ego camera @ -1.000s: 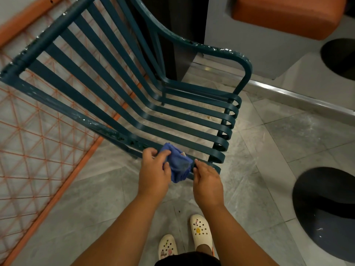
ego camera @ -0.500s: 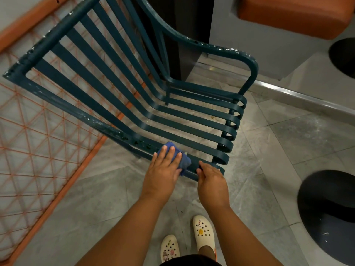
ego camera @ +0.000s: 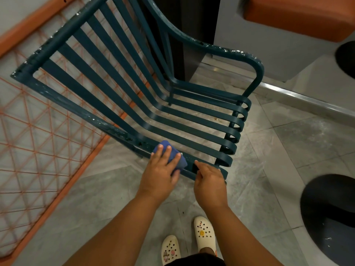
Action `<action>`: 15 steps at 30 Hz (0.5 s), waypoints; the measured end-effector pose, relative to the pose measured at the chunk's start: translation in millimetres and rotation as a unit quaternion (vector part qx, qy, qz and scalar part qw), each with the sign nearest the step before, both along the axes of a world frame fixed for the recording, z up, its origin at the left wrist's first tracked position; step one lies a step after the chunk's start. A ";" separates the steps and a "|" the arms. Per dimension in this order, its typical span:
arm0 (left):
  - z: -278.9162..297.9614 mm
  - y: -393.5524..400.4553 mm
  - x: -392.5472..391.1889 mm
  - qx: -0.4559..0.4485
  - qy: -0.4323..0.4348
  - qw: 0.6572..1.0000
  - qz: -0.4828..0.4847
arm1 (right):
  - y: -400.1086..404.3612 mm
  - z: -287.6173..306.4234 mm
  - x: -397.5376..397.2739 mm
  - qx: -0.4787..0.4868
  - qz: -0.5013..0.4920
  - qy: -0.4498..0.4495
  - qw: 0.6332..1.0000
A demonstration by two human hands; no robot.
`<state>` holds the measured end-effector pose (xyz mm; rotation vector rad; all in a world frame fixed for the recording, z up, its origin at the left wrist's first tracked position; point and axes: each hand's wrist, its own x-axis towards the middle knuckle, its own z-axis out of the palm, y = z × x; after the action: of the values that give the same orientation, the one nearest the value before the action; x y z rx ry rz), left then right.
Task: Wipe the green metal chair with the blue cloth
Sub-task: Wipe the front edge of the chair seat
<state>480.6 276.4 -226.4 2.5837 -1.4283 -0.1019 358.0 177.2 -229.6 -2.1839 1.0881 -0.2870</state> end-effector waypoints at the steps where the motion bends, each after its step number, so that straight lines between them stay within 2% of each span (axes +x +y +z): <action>1: 0.1 0.6 -3.6 0.002 0.004 1.000 -0.020 | 0.3 0.2 3.3 -0.004 0.005 -0.004 1.000; 4: 3.2 2.2 7.5 0.028 -0.022 0.998 -0.047 | -1.7 1.3 8.2 0.000 0.015 -0.005 1.000; 8: 2.8 -1.2 14.4 0.040 -0.022 0.999 0.012 | -2.2 4.5 14.2 -0.004 0.033 -0.007 0.999; 13: 1.2 5.1 14.6 0.067 -0.042 0.994 -0.076 | -0.8 12.5 26.6 0.008 0.067 -0.021 0.998; 15: 7.4 7.6 30.6 0.061 -0.050 0.995 -0.059 | -3.5 14.3 26.6 0.023 0.072 0.005 0.997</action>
<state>511.2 284.0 -219.0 2.6333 -1.6592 -0.0791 384.6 173.7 -215.3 -2.2124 0.9285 -0.1847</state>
